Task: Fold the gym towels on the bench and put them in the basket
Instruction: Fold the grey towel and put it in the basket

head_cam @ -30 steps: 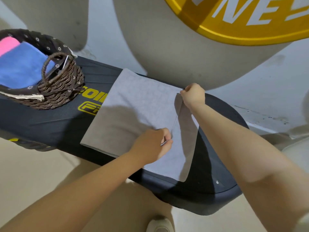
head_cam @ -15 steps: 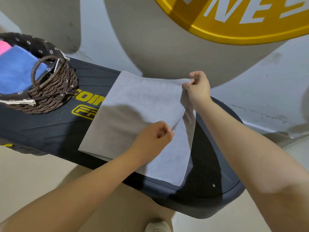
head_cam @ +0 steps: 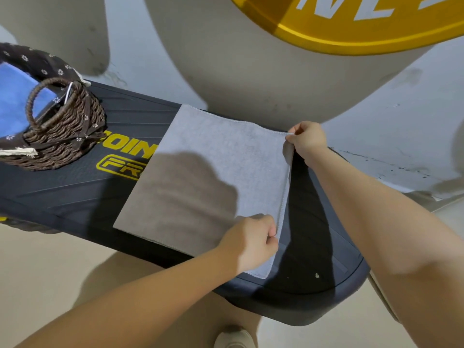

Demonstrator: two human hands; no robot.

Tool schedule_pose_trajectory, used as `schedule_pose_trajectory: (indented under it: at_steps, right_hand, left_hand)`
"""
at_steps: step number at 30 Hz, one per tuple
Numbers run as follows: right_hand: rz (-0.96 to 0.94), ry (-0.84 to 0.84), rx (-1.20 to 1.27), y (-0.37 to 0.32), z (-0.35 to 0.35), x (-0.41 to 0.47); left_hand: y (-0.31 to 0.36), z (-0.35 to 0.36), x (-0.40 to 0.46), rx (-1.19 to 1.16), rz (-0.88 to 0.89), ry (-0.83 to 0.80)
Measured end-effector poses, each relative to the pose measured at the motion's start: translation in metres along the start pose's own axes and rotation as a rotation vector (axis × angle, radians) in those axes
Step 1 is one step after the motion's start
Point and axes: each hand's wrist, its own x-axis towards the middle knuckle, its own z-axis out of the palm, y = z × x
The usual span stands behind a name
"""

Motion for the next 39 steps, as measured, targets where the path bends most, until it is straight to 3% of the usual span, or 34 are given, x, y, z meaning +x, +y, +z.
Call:
schedule_pose_trajectory:
  at_steps: [7, 12, 15, 17, 21, 27, 31, 34, 39]
  right_hand:
    - [-0.164, 0.058, -0.356, 0.000, 0.003, -0.006]
    - [-0.131, 0.092, -0.302, 0.001, -0.002, -0.023]
    - [-0.156, 0.125, -0.328, -0.002, -0.004, -0.051]
    - [-0.208, 0.098, -0.411, 0.000, -0.002, -0.076]
    - [-0.302, -0.024, -0.569, 0.006, 0.006, -0.123]
    - [-0.067, -0.169, -0.421, 0.000, 0.016, -0.178]
    - [0.060, -0.273, -0.544, 0.003, 0.022, -0.206]
    - [0.280, -0.263, -0.559, 0.011, 0.026, -0.225]
    - [0.471, -0.110, -0.382, 0.013, 0.033, -0.248]
  left_hand:
    - [0.002, 0.008, 0.002, 0.109, 0.000, -0.002]
    - [0.008, 0.001, 0.002, 0.274, 0.095, -0.173]
    - [-0.007, -0.013, 0.000, 0.136, 0.212, -0.207]
    - [-0.024, -0.027, -0.003, -0.003, 0.145, -0.091]
    - [-0.058, -0.057, -0.013, 0.008, -0.048, -0.008]
    - [-0.104, -0.086, -0.033, 0.257, 0.072, 0.052]
    - [-0.117, -0.093, -0.041, 0.399, 0.163, 0.014]
    - [-0.128, -0.097, -0.049, 0.667, 0.326, -0.116]
    - [-0.150, -0.108, -0.063, 0.788, 0.589, -0.082]
